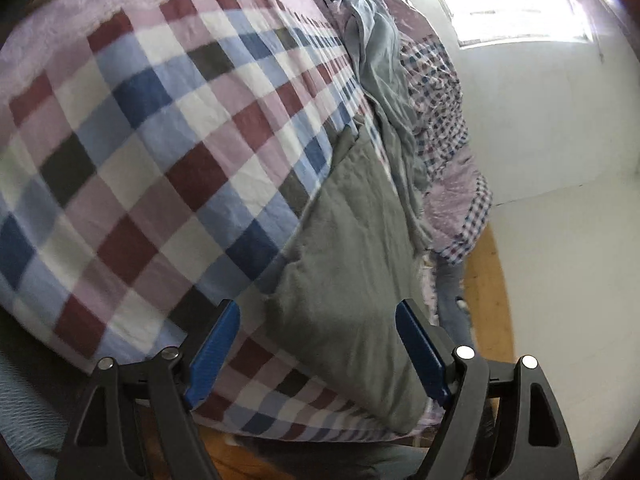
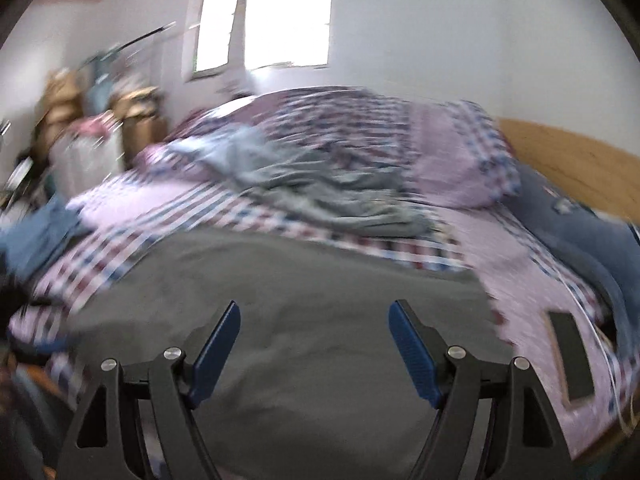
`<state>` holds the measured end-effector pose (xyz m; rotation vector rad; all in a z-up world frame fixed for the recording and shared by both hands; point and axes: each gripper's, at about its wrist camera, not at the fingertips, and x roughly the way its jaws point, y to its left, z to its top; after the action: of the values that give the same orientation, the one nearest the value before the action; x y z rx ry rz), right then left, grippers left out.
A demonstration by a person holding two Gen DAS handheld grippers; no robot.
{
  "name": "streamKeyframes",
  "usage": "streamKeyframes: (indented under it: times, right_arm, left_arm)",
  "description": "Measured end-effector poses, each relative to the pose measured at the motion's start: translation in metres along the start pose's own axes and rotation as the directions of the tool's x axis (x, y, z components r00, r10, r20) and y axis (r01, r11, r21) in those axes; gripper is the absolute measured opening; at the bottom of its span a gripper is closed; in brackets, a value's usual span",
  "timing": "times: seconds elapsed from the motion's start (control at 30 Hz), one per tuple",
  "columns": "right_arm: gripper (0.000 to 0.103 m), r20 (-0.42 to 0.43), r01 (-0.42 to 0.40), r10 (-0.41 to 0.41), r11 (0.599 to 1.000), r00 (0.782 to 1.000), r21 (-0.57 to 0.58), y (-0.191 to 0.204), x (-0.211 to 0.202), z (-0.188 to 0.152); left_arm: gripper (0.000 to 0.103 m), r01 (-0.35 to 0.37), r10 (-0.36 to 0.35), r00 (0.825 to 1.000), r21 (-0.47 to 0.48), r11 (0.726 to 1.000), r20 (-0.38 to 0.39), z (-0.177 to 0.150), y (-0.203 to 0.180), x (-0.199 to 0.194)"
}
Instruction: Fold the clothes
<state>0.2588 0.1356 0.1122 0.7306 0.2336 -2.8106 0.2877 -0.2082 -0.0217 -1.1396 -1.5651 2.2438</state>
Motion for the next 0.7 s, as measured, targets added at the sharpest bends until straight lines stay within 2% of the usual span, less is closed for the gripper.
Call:
streamKeyframes:
  times: [0.17, 0.27, 0.33, 0.43, 0.5, 0.57, 0.7]
  right_arm:
    - [0.08, -0.01, -0.102, 0.102, 0.976, 0.995, -0.194, 0.065, 0.009, -0.013]
    - [0.08, -0.024, -0.158, 0.16, 0.924, 0.987, -0.347, 0.109, 0.012, -0.03]
    - [0.08, 0.013, -0.162, 0.19, 0.867, 0.982, -0.472, 0.137, 0.007, -0.042]
    - [0.08, 0.05, -0.156, 0.232, 0.783, 0.971, -0.602, 0.168, 0.004, -0.058]
    - [0.08, 0.045, -0.158, 0.246, 0.741, 0.968, -0.653, 0.181, 0.007, -0.067]
    - [0.08, 0.05, -0.147, 0.249, 0.706, 0.967, -0.693, 0.191, 0.012, -0.074]
    - [0.08, 0.138, -0.045, 0.225, 0.655, 0.965, -0.754, 0.207, 0.02, -0.081]
  left_arm:
    - [0.084, 0.07, -0.071, 0.997, -0.015, 0.997, -0.043, 0.0, 0.001, 0.014]
    - [0.083, 0.098, -0.1, 0.994, -0.033, 0.995, -0.04, 0.002, 0.002, 0.012]
    - [0.082, 0.117, -0.119, 0.992, -0.045, 0.992, -0.038, 0.003, 0.002, 0.011]
    - [0.061, 0.145, -0.147, 0.989, -0.063, 0.987, -0.034, 0.005, 0.003, 0.009]
    - [0.029, 0.163, -0.166, 0.986, -0.075, 0.984, -0.03, 0.007, 0.003, 0.008]
    - [0.025, 0.182, -0.185, 0.982, -0.087, 0.979, -0.027, 0.008, 0.004, 0.007]
    - [0.018, 0.219, -0.222, 0.975, -0.111, 0.969, -0.02, 0.01, 0.005, 0.005]
